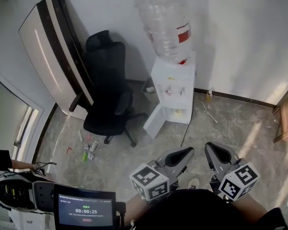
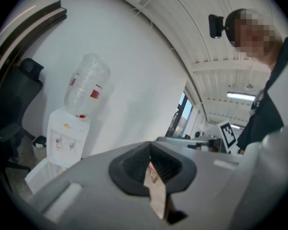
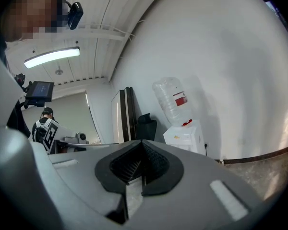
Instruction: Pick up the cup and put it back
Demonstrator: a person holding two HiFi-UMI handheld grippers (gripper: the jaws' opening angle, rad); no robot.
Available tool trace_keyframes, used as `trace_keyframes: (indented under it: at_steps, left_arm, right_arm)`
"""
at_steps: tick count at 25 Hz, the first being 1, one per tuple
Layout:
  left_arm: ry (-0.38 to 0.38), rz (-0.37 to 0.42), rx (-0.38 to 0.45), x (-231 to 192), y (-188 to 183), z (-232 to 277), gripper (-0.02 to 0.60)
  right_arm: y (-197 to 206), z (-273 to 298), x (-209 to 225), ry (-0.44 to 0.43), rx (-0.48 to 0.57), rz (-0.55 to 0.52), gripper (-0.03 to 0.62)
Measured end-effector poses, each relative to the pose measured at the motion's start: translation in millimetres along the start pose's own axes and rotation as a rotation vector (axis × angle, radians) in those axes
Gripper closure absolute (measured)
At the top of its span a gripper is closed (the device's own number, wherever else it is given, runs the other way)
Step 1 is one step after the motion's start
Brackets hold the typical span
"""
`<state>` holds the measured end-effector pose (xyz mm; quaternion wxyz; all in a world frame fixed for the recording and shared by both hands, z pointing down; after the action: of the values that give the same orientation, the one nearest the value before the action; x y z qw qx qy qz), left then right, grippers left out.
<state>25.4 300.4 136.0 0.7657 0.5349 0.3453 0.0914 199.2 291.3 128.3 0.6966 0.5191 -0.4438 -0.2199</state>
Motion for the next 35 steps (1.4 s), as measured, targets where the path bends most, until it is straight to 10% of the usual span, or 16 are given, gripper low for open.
trace_keyframes:
  at_steps: [35]
  left_arm:
    - [-0.05, -0.043, -0.02, -47.9, -2.3, -28.1, 0.578]
  right_arm:
    - [24.7, 52.3, -24.7, -0.032, -0.021, 0.081, 0.588]
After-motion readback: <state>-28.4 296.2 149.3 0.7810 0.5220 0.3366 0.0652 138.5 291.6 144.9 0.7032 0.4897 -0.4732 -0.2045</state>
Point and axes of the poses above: the fingertips, and each gripper's own axes: z forward along the fingers, x to its right, y out of its underside, the point moved 9 cm from there along -z, backward along the fingers, and after that the axes turned 15 degrees about -y, right-handed, at the moved point
